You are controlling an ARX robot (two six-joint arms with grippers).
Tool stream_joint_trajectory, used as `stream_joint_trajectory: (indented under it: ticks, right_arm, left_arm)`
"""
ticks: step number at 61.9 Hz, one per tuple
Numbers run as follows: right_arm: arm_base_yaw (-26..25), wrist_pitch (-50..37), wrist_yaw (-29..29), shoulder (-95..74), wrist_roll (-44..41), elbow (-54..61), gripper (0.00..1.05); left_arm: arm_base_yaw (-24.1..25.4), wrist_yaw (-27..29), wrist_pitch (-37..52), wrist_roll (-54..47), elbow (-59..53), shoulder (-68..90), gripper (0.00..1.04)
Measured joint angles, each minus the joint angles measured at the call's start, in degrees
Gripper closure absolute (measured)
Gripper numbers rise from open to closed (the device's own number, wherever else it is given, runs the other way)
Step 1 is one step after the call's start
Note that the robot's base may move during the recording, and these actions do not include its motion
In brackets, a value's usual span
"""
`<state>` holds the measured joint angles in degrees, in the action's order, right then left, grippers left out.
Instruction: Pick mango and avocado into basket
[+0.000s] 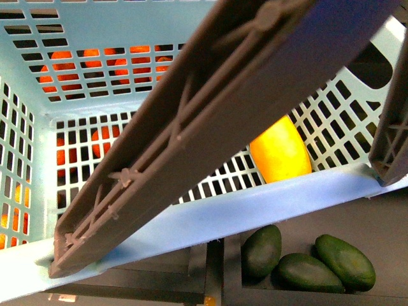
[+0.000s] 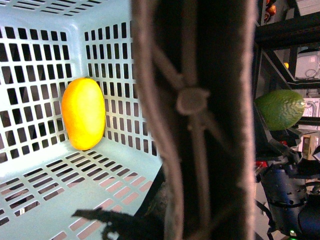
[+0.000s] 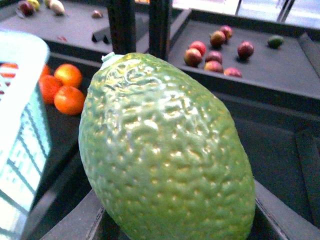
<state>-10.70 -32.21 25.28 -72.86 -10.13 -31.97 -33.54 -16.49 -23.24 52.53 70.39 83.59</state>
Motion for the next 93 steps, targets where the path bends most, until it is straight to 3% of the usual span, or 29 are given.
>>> stream_joint_trajectory:
  ticks: [15,38,40,51,57,65,74,81,85,93]
  right_arm:
    - [17.4,-4.6,-10.1,-3.8,5.0,-3.8,0.54]
    - [30.2,-5.7,-15.1,-10.4,5.8,-7.9,0.53]
    - [30.7,-5.7,-15.4,-10.7,5.7,-8.1,0.51]
    - [33.9,-5.7,-17.5,-13.1,5.1,-8.6,0.16]
    - [34.1,-5.7,-18.3,-13.3,5.2,-8.6,0.07]
    - [34.3,-5.5,-21.1,-13.2,5.0,-8.6,0.09]
    - [31.4,-3.8,-33.0,-11.8,5.7,-8.9,0.09]
    - [30.3,-3.8,-33.8,-11.0,5.9,-8.9,0.09]
    - [30.3,-10.9,-41.7,-10.4,7.8,-6.3,0.21]
    - [27.0,-16.1,-40.9,-4.0,9.1,3.3,0.47]
  left_arm:
    - [0.0,0.0,0.0,0.0,0.0,0.0,1.01]
    - [0.0,0.0,0.0,0.0,0.0,0.0,1.01]
    - [0.0,0.0,0.0,0.0,0.0,0.0,1.01]
    - [0.0,0.0,0.0,0.0,0.0,0.0,1.01]
    - [0.0,0.1,0.0,0.1,0.0,0.0,1.01]
    - [0.0,0.6,0.0,0.1,0.0,0.0,1.01]
    - [0.0,0.1,0.0,0.1,0.0,0.0,1.01]
    - [0.0,0.2,0.0,0.1,0.0,0.0,1.01]
    - [-0.1,0.1,0.0,0.1,0.0,0.0,1.01]
    - [0.1,0.0,0.0,0.2,0.0,0.0,1.01]
